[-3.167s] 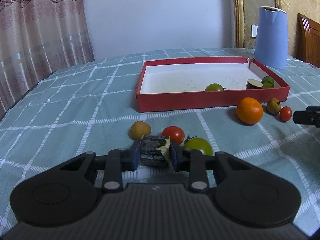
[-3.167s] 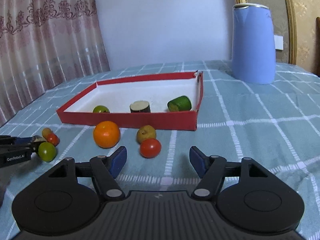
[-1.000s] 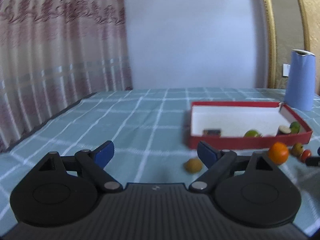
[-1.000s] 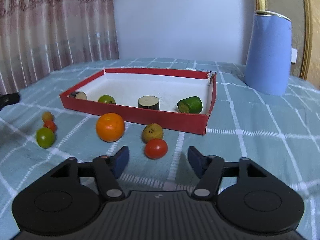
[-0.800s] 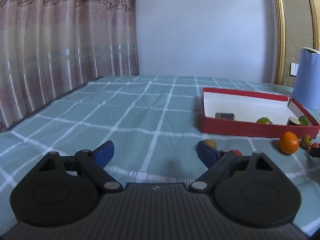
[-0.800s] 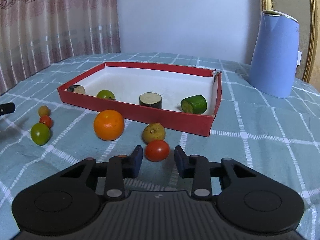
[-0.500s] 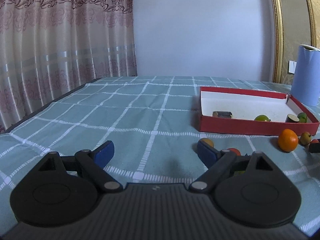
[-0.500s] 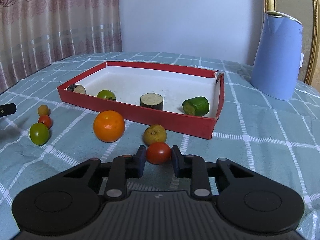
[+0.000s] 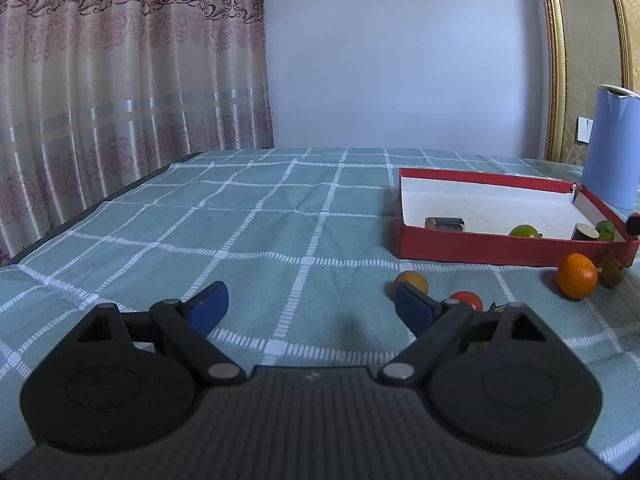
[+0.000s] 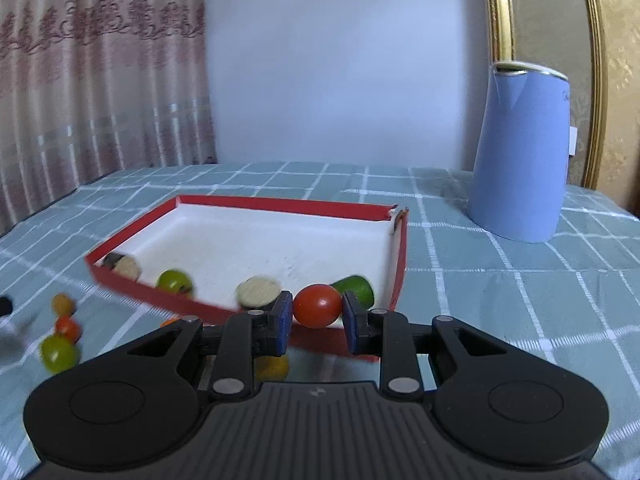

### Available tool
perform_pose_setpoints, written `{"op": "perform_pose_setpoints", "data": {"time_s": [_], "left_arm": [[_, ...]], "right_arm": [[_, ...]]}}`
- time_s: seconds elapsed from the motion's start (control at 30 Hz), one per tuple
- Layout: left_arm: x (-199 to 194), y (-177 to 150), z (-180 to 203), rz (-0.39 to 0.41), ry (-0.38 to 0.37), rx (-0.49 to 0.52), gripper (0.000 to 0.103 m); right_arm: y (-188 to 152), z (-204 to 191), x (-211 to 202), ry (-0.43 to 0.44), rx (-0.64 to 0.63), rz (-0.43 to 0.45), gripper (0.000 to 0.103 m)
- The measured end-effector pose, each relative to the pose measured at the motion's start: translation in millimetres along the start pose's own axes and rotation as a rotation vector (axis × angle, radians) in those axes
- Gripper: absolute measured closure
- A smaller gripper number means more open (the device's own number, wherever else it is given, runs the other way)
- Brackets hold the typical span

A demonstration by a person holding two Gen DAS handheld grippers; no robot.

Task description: Organize fruits

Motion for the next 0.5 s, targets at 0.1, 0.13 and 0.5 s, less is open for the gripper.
{"op": "perform_pose_setpoints", "data": {"time_s": [0.1, 0.13, 0.5], "left_arm": [[-0.3, -0.3, -0.5, 0.001, -0.003, -0.001, 0.014], [0.0, 0.0, -0.2, 0.000, -0.003, -0.001, 0.014], [-0.6, -0.1, 2.9, -0.003, 0.010, 0.026, 0.014]], "right_arm": [[2.8, 5.3, 16.2, -0.015, 0.019, -0.017, 0.077], [2.5, 6.6, 21.0, -0.032, 0.019, -0.015, 0.077], [-2.8, 18.7, 19.2, -0.040, 0.069, -0.020, 0.076]]}}
Point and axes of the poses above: each gripper's, at about its wrist camera, not at the fingertips, and x roughly the way its jaws point, z to its right, y to its top, the point moved 1 cm from there along x, roughly the way its jaws point, and after that the axes turned 4 degrees about x, right-handed, at the moved point
